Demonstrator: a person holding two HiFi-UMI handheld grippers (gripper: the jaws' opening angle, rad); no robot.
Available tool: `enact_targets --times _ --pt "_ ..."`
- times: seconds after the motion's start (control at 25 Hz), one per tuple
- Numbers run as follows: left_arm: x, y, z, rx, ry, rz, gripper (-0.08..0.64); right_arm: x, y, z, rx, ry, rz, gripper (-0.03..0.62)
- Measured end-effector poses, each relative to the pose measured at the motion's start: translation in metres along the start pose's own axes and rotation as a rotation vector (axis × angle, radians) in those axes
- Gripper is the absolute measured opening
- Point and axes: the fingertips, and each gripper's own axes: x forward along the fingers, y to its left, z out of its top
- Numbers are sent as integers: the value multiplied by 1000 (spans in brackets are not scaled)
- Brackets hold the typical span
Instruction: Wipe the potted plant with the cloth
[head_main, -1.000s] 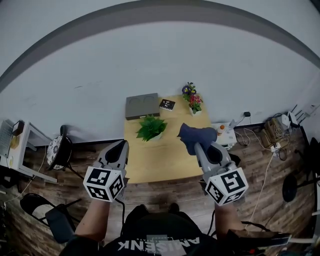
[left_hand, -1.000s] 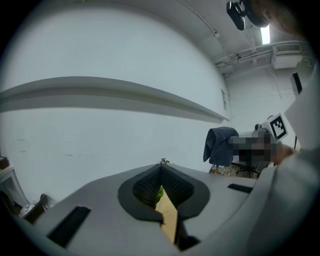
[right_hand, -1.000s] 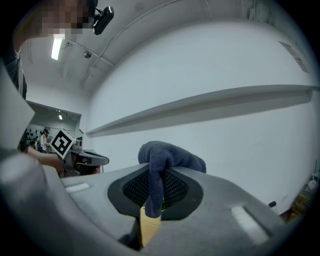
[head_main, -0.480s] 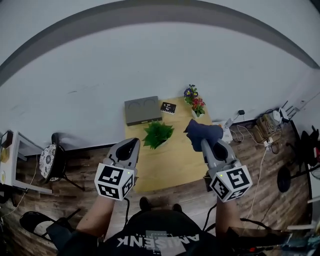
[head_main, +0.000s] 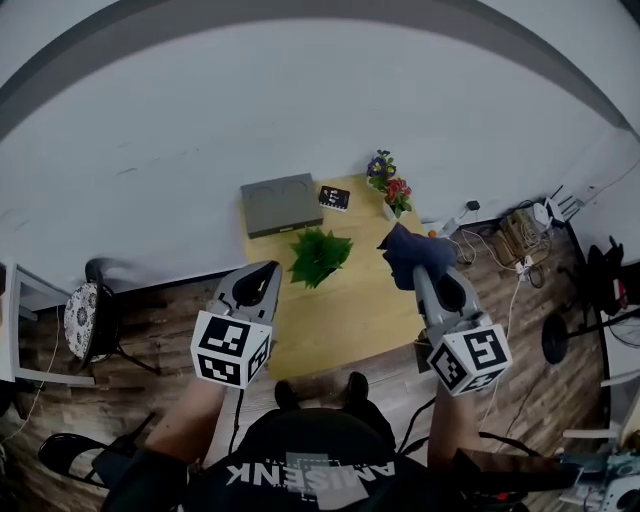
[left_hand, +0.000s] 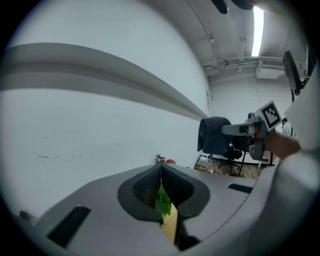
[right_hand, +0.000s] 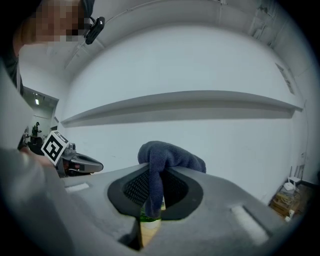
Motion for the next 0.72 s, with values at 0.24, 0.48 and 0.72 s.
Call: enact_targets --times 0.24,0.48,0.72 --pt "24 -9 -31 15 141 61 9 14 -16 3 10 -16 57 29" --pt "54 -30 -46 20 226 122 69 21 -52 9 -10 -17 140 29" --pt "89 -50 -80 -16 372 160 69 26 -89 5 -32 -14 180 29"
